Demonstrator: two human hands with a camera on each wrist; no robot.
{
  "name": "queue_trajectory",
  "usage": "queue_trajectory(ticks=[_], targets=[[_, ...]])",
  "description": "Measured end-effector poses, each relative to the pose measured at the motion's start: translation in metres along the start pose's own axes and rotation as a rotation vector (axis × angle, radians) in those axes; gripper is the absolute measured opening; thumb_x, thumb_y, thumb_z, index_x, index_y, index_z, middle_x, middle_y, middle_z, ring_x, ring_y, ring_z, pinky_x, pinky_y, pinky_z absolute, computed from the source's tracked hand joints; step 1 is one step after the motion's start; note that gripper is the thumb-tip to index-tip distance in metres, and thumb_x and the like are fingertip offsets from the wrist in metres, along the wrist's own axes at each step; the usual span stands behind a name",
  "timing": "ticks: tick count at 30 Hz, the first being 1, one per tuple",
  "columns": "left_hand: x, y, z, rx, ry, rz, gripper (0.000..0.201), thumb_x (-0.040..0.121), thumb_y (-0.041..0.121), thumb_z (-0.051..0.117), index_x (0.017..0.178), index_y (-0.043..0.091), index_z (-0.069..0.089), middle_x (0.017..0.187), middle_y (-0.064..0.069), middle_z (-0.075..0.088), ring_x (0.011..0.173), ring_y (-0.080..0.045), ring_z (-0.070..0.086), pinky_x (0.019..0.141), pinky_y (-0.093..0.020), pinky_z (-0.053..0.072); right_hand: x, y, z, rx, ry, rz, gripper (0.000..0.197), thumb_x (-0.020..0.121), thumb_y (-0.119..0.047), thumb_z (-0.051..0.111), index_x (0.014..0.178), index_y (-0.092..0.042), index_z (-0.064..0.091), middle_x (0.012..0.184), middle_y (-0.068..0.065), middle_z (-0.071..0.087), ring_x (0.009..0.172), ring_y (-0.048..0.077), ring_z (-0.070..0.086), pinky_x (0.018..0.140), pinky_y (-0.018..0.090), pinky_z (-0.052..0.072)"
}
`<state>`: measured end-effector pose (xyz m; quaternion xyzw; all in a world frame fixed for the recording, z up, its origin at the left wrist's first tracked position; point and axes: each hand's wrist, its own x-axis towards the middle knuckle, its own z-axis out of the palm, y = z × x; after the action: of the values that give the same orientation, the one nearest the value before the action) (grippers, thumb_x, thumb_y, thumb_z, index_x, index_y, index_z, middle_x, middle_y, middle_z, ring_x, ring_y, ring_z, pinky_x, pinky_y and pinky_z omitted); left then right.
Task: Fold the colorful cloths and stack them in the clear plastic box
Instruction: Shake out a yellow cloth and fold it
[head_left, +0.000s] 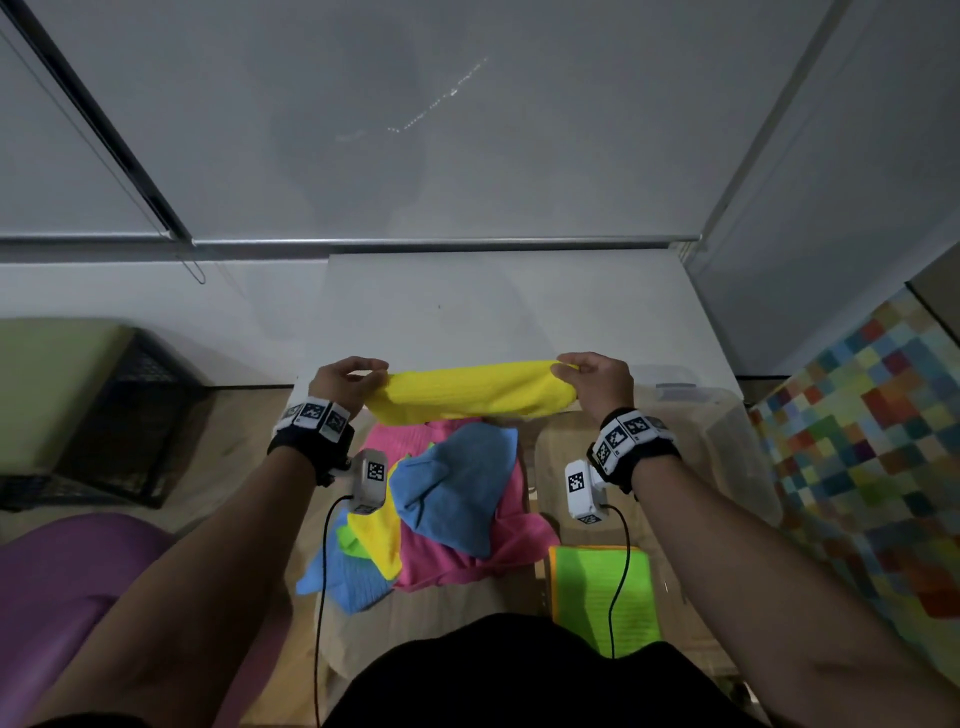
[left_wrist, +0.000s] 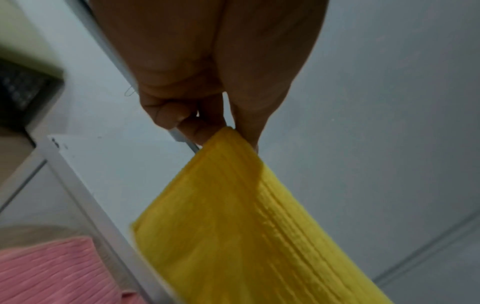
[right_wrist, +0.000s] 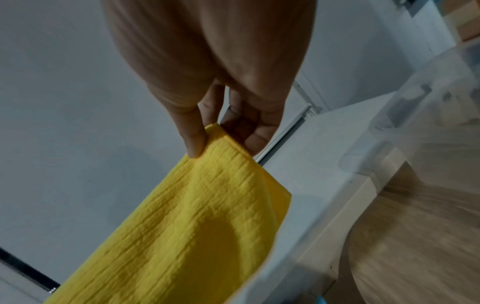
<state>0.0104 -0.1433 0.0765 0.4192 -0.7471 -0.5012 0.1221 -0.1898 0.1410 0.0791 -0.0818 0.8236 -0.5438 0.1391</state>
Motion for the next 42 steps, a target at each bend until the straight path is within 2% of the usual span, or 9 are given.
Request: queue_trajectory(ticks=[3, 5, 7, 10, 15, 19, 30, 38, 42], targets=[[0.002, 0.010, 0.000, -0.013, -0.105, -0.040, 0.014, 0.088, 0.036, 0.063, 0.098, 0.031, 0.072, 0.100, 0.001, 0.068, 0.088, -0.016, 0.060, 0.074, -0.026, 0.044, 0.004, -0.003, -0.003, -0.035, -0.050, 0.014, 0.028, 0.073, -0.021, 0.082, 0.100, -0.016, 0.076, 0.081, -0.003, 0.066, 0.083, 0.016, 0.061, 0.085, 0.033, 0.054], [0.002, 0.017, 0.001, -0.101, -0.205, -0.087, 0.014, 0.090, 0.038, 0.061, 0.100, 0.033, 0.070, 0.110, 0.005, 0.063, 0.098, -0.017, 0.057, 0.080, -0.029, 0.041, 0.005, -0.006, -0.007, -0.058, -0.147, 0.032, 0.040, 0.070, -0.012, 0.083, 0.109, -0.015, 0.072, 0.093, 0.004, 0.068, 0.092, 0.022, 0.064, 0.090, 0.036, 0.054], [0.002, 0.020, 0.000, -0.064, -0.276, -0.063, 0.023, 0.087, 0.027, 0.069, 0.109, 0.026, 0.068, 0.107, 0.003, 0.062, 0.099, -0.014, 0.054, 0.085, -0.026, 0.037, 0.006, -0.008, -0.010, -0.164, -0.206, 0.014, 0.050, 0.068, -0.004, 0.082, 0.116, -0.015, 0.069, 0.107, 0.009, 0.068, 0.102, 0.025, 0.064, 0.092, 0.036, 0.053], [0.002, 0.024, -0.001, 0.227, -0.344, 0.018, 0.048, 0.076, 0.007, 0.077, 0.121, 0.020, 0.064, 0.102, -0.003, 0.062, 0.099, -0.018, 0.058, 0.084, -0.022, 0.038, 0.005, -0.011, -0.011, -0.326, -0.205, -0.034, 0.049, 0.069, 0.001, 0.076, 0.114, -0.017, 0.070, 0.113, 0.009, 0.070, 0.105, 0.024, 0.064, 0.089, 0.030, 0.052], [0.003, 0.026, 0.001, 0.288, -0.196, 0.069, 0.038, 0.077, 0.006, 0.075, 0.114, 0.016, 0.070, 0.102, -0.006, 0.069, 0.098, -0.018, 0.063, 0.081, -0.021, 0.041, 0.004, -0.014, -0.020, -0.379, -0.159, -0.059, 0.027, 0.078, -0.008, 0.075, 0.105, -0.013, 0.075, 0.106, 0.009, 0.073, 0.102, 0.023, 0.065, 0.090, 0.026, 0.049], [0.002, 0.032, 0.002, 0.375, -0.078, 0.112, 0.034, 0.076, 0.012, 0.077, 0.108, 0.020, 0.073, 0.101, -0.006, 0.072, 0.088, -0.014, 0.061, 0.079, -0.021, 0.043, 0.004, -0.019, -0.019, -0.444, -0.163, -0.099, 0.026, 0.079, -0.009, 0.074, 0.105, -0.011, 0.075, 0.106, 0.010, 0.072, 0.102, 0.024, 0.065, 0.089, 0.026, 0.048], [-0.002, 0.042, 0.005, 0.424, 0.069, 0.213, 0.024, 0.076, 0.015, 0.078, 0.100, 0.017, 0.076, 0.090, -0.009, 0.073, 0.075, -0.013, 0.059, 0.070, -0.021, 0.043, 0.007, -0.029, -0.021, -0.508, -0.068, -0.246, 0.014, 0.079, -0.010, 0.073, 0.092, -0.008, 0.078, 0.091, 0.012, 0.075, 0.088, 0.026, 0.068, 0.081, 0.028, 0.051], [-0.003, 0.039, 0.002, 0.403, -0.015, 0.197, 0.025, 0.077, 0.023, 0.078, 0.102, 0.020, 0.075, 0.092, -0.005, 0.073, 0.081, -0.012, 0.060, 0.073, -0.022, 0.042, 0.008, -0.029, -0.032, -0.421, -0.054, -0.183, 0.018, 0.077, -0.008, 0.076, 0.095, -0.009, 0.077, 0.092, 0.010, 0.074, 0.084, 0.019, 0.065, 0.077, 0.023, 0.047], [-0.001, 0.038, 0.000, 0.331, -0.045, 0.191, 0.028, 0.076, 0.022, 0.078, 0.103, 0.024, 0.074, 0.095, -0.001, 0.073, 0.090, -0.013, 0.064, 0.077, -0.021, 0.042, 0.007, -0.031, -0.034, -0.329, -0.051, -0.150, 0.024, 0.075, -0.004, 0.076, 0.098, -0.011, 0.076, 0.095, 0.008, 0.074, 0.086, 0.016, 0.063, 0.083, 0.026, 0.050]])
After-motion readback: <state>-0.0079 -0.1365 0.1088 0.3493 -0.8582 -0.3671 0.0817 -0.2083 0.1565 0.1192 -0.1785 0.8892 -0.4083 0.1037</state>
